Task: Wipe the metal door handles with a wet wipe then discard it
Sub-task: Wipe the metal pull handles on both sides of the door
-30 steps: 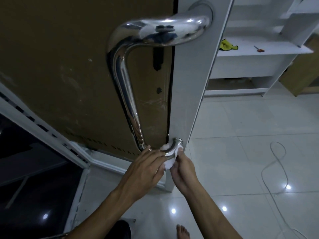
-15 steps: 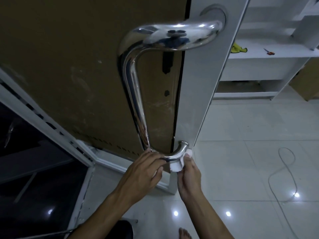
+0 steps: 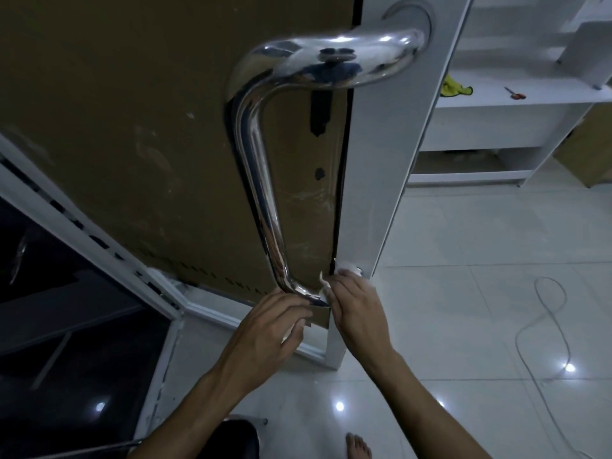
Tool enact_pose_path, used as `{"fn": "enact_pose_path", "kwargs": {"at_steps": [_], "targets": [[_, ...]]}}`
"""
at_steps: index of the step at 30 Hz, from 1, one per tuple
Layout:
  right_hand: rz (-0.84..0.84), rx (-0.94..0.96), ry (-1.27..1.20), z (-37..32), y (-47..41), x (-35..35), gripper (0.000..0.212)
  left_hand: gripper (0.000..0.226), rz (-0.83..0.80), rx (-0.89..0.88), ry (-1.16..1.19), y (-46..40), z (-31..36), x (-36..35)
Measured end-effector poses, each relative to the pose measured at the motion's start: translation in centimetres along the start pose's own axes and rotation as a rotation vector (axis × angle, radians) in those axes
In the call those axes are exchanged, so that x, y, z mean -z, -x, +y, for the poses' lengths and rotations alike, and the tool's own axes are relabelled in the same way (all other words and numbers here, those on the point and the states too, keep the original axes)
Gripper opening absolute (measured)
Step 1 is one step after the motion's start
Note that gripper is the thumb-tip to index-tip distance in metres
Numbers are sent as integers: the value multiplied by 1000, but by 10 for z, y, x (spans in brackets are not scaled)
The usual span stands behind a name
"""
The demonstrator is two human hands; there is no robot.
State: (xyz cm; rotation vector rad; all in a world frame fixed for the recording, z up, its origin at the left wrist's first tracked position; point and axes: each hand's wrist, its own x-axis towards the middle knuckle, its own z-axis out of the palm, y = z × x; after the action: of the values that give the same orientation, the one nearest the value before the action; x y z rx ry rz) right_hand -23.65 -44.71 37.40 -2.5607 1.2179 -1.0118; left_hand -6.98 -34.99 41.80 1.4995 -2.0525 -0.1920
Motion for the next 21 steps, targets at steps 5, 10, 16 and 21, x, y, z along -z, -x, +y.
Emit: {"fn": "enact_pose_path", "kwargs": {"at_steps": [5,10,16,21], "targets": [[-145,178,245,2,-22,10,33,28,53,123,68,11,-2,2],[-100,193,92,11,-7,19,26,29,102,195,130,16,-2,6],[-92,238,89,17,-6,19,25,31,122,300,153,21,-3,12],[-363,291,380,8,-45,22,26,25,152,483,307,16,7,16]]}}
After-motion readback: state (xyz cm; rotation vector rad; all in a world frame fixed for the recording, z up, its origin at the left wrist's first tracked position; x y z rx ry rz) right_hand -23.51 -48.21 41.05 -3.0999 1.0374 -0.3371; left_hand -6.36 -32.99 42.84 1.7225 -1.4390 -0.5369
